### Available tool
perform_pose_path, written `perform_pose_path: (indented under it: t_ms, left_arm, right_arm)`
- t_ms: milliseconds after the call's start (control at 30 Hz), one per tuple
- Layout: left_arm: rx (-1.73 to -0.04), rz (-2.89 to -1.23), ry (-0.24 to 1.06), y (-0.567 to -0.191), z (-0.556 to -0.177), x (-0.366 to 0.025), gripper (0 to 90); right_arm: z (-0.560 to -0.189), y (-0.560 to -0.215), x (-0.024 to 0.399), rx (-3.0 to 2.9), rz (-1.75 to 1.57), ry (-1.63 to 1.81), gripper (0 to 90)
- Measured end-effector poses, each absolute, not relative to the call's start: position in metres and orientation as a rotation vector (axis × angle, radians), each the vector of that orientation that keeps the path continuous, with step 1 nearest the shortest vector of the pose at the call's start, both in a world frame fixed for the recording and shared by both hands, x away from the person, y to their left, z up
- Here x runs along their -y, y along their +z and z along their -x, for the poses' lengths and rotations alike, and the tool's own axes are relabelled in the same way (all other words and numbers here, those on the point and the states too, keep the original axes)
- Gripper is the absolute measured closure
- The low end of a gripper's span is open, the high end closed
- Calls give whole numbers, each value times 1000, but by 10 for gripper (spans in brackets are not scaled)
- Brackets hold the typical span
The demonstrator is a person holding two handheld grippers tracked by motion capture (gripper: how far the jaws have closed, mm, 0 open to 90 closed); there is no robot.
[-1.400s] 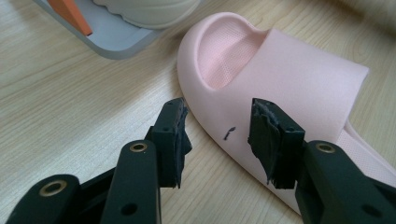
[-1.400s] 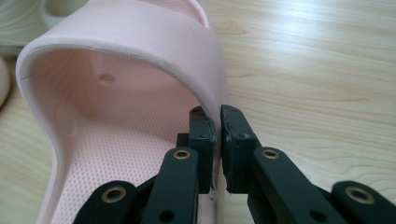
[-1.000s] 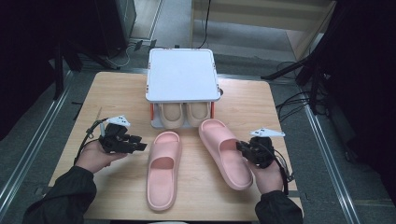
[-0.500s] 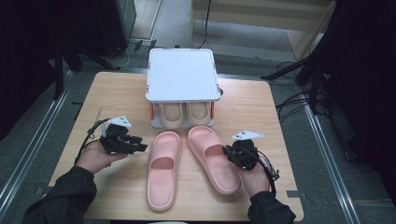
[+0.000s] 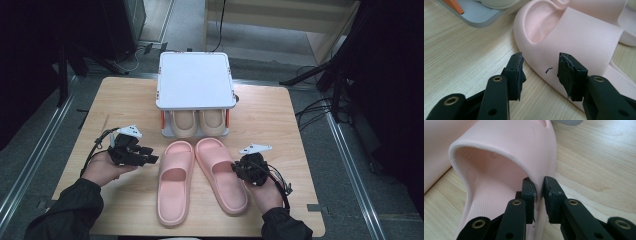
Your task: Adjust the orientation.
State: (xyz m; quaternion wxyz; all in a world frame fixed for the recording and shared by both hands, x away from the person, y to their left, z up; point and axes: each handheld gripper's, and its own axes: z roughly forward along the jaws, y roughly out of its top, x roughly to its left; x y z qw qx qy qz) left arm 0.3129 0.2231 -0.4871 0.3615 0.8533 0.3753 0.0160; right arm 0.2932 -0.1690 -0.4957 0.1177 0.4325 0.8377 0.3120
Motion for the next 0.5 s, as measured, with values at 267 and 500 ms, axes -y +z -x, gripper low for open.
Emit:
perform_pose_path:
  t_ms: [267,500]
  left_arm:
    - [-968,-2202,45,-487,-312,-222,544]
    - [-968,-2176,83,-484,-310,-226,563]
  right_arm:
    - [-292,-497,171,-2486,-1281,958,713]
    - [-285,-478,186,-2415,-1233,1098,741]
